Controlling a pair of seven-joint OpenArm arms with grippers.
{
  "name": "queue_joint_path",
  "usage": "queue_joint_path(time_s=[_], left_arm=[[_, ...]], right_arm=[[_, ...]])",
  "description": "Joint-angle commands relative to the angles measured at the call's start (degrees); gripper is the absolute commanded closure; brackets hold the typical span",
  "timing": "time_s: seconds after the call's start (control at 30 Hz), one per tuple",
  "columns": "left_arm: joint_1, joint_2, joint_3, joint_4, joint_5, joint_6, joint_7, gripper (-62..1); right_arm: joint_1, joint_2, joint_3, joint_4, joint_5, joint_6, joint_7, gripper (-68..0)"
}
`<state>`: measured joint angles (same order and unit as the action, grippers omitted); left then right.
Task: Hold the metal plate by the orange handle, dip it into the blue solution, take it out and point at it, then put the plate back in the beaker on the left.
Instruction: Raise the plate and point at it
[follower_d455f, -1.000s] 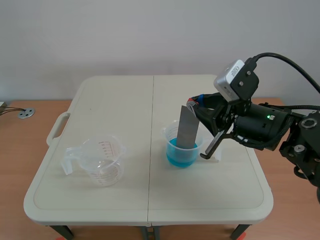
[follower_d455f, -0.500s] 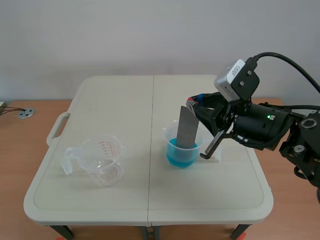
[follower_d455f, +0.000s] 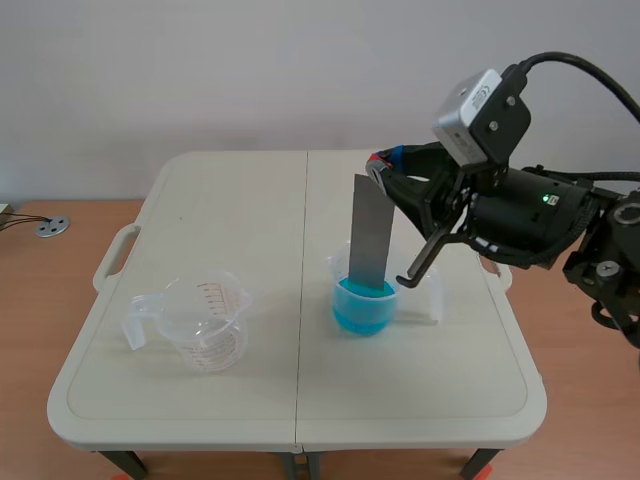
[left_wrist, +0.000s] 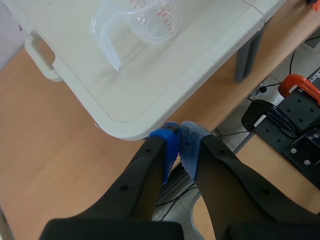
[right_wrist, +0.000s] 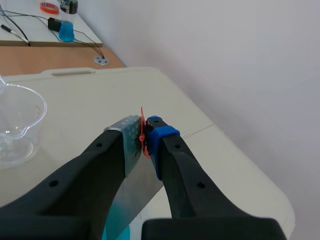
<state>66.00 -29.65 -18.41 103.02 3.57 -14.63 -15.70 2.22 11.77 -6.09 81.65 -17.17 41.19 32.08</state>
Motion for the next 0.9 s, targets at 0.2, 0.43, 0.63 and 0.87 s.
queue_joint_path(time_s=[0.2,0.43,0.63,0.87], left_arm=[[-1.33,0.55,-0.02,0.87,-0.39,-0.48,-0.79,-3.4],[-4.26,0.55,-0.02,0.87,-0.37,-1.44,-0.76,-3.4],[-7.23,0.55,-0.02,0.87,-0.37,-1.57,-0.76,-3.4],[-13.46,0.04,1.2,0.9,-0.37,-1.68,-0.48,-3.4]], right_arm=[[1.42,0.28,1.62,5.01,0.81,0.9,0.55,-1.3],[1.42,0.28,3.06,8.72,0.83,1.53,0.13,-1.3],[1.38,0.31,3.58,11.87,0.85,1.53,-1.09,-1.3],[1.27,0.31,3.58,15.72,0.85,1.53,-2.01,-1.3]])
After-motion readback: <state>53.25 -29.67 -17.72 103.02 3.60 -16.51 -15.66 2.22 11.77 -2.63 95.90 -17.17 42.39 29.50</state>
